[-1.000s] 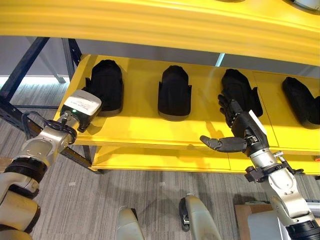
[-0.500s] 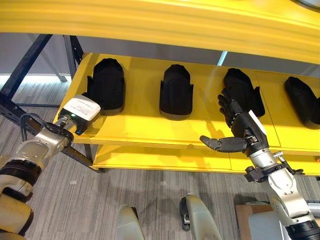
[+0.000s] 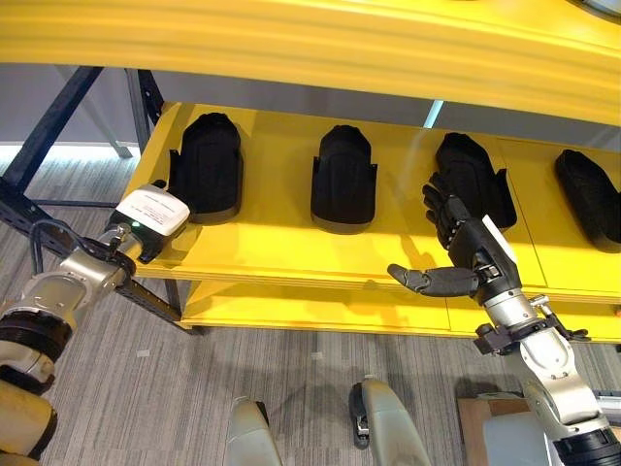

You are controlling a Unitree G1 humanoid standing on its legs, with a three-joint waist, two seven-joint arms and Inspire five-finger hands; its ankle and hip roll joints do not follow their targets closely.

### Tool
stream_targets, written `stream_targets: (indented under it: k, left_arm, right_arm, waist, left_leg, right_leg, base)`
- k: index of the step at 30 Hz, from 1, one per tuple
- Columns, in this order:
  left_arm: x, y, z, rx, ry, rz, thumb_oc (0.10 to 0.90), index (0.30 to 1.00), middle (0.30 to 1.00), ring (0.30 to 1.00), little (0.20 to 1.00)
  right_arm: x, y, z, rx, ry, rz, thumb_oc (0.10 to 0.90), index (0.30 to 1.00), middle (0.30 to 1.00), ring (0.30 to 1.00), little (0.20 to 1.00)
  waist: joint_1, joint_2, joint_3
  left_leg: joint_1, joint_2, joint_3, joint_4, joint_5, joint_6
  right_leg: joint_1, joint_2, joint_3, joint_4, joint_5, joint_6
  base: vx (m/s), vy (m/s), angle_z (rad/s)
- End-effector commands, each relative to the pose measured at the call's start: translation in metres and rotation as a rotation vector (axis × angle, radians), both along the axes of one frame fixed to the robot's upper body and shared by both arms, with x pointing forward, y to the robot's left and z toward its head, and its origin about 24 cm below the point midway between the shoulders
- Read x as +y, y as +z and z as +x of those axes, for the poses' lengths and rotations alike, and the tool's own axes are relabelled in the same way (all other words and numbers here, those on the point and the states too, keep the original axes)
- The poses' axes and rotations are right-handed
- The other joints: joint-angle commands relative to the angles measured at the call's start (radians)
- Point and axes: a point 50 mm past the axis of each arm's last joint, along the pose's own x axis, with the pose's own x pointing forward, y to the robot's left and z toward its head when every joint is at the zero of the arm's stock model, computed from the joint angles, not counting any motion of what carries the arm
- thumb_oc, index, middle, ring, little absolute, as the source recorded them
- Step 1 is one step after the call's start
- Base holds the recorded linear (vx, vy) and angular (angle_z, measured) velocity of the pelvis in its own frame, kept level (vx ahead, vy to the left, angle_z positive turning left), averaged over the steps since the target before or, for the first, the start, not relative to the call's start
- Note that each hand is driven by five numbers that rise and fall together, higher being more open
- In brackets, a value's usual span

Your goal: Move parts from the plastic box to the shelf.

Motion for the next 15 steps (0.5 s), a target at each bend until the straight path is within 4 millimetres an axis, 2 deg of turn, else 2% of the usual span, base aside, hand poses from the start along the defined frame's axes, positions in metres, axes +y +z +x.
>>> stream_targets:
  k: [1, 7, 15]
  left_arm:
    - [0.028, 0.038, -0.007, -0.124, 0.107, 0.071, 0.9, 1.0, 1.0, 1.0, 1.0]
    - [0.029, 0.048, -0.005, -0.148, 0.119, 0.071, 0.9, 1.0, 1.0, 1.0, 1.0]
    - [0.028, 0.042, -0.001, -0.143, 0.14, 0.058, 0.9, 1.0, 1.0, 1.0, 1.0]
  right_arm:
    - [-0.011, 0.051, -0.009, -0.266, -0.011, 0.049, 0.9, 1.0, 1.0, 1.0, 1.0]
    - [-0.012, 0.051, -0.011, -0.267, -0.016, 0.052, 0.9, 1.0, 1.0, 1.0, 1.0]
    - [-0.012, 0.051, -0.012, -0.261, -0.013, 0.044, 0.9, 1.0, 1.0, 1.0, 1.0]
  waist:
    - [-0.007, 0.028, -0.069]
    - [-0.007, 0.026, -0.071]
    - [-0.01, 0.024, -0.07]
  left_leg:
    - [-0.038, 0.001, -0.012, -0.022, 0.055, 0.056]
    - [-0.039, 0.003, -0.012, -0.016, 0.053, 0.055]
    - [-0.035, 0.007, -0.009, -0.013, 0.047, 0.053]
  right_leg:
    - [0.118, -0.084, 0.014, -0.105, 0.033, 0.045]
    - [0.116, -0.086, 0.013, -0.101, 0.033, 0.044]
    - [0.117, -0.084, 0.017, -0.095, 0.025, 0.045]
  base:
    - [0.0, 0.0, 0.0]
    - [0.0, 0.0, 0.0]
    - [0.0, -0.001, 0.0]
